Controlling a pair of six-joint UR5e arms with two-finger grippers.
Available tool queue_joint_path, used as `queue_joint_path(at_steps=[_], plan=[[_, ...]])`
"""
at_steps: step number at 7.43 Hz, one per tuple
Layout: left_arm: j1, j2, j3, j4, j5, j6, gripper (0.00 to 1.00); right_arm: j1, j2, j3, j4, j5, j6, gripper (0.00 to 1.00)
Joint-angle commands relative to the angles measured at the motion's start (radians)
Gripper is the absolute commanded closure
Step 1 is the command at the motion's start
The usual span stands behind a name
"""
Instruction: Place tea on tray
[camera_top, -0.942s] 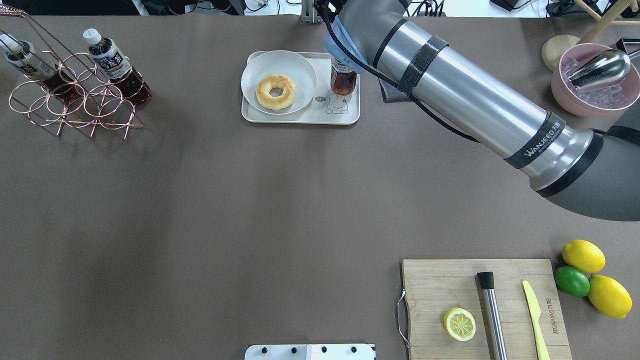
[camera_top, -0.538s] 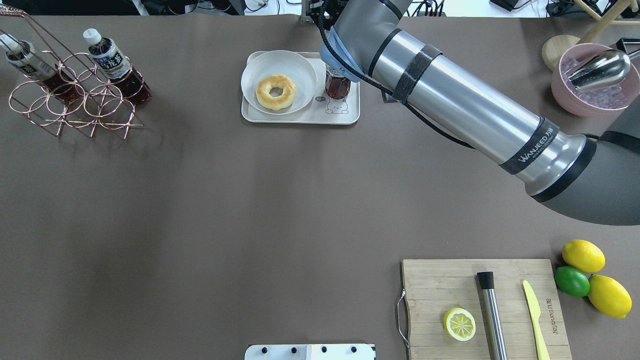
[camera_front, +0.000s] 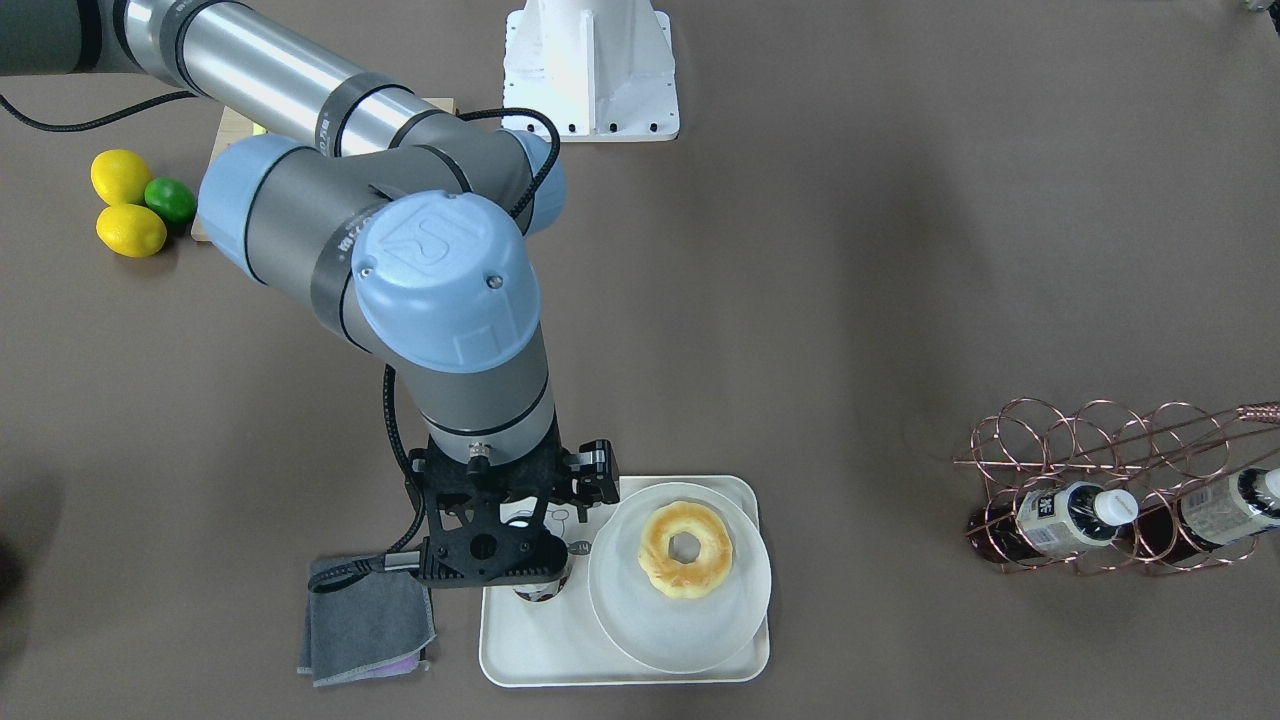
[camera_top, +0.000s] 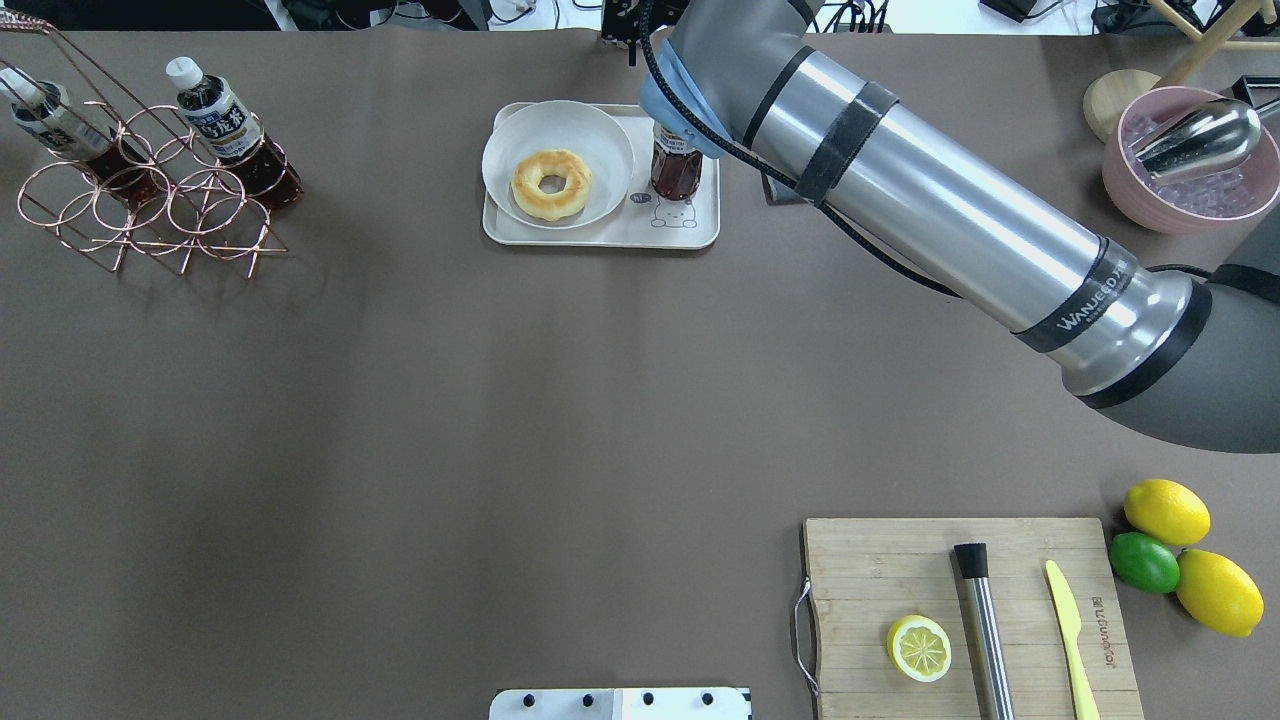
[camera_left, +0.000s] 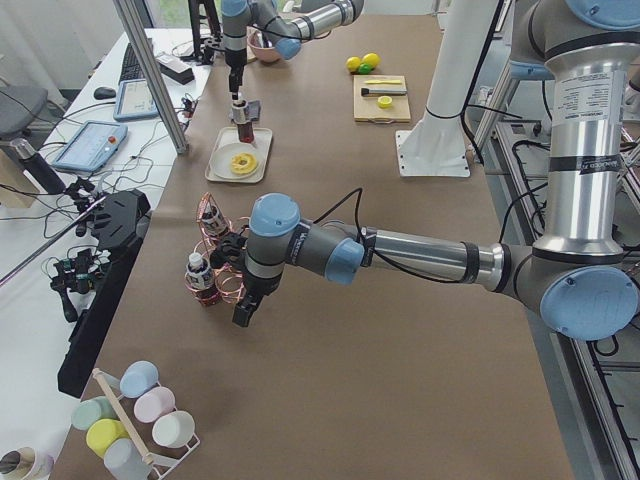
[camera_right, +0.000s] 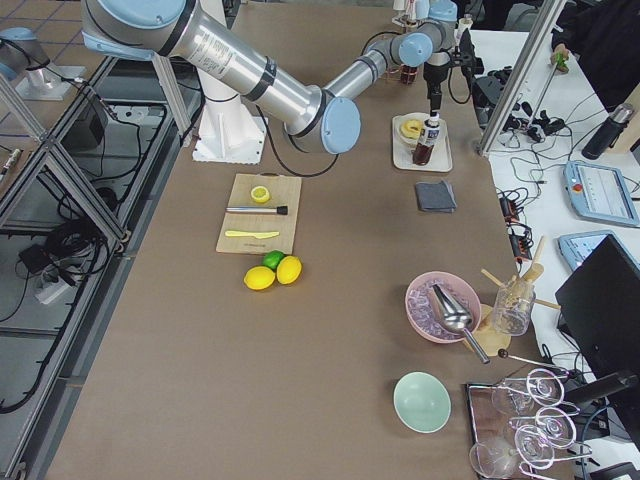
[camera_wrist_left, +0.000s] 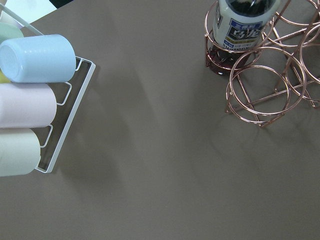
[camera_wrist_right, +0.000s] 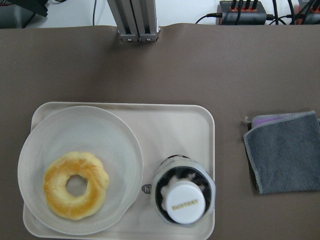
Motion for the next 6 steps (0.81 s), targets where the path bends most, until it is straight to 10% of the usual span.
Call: queue_joint_path(at_steps=[1,3,6], plan=[[0.0,-0.002,0.001,0.0,-0.002,0.0,0.02,0.01,-0.12,0.377,-0.312,0.028,-0.01,0.0],[0.0,0.0,-0.003,-0.001,-0.002,0.002,0.02,0.01,-0.247,0.642,-0.613,0.011,-0.086,0.0],[0.0,0.009,-0.003,-0.003,0.005,0.003,0.02,0.164,-0.642,0.766,-0.674,-0.115,-0.635,0.0]])
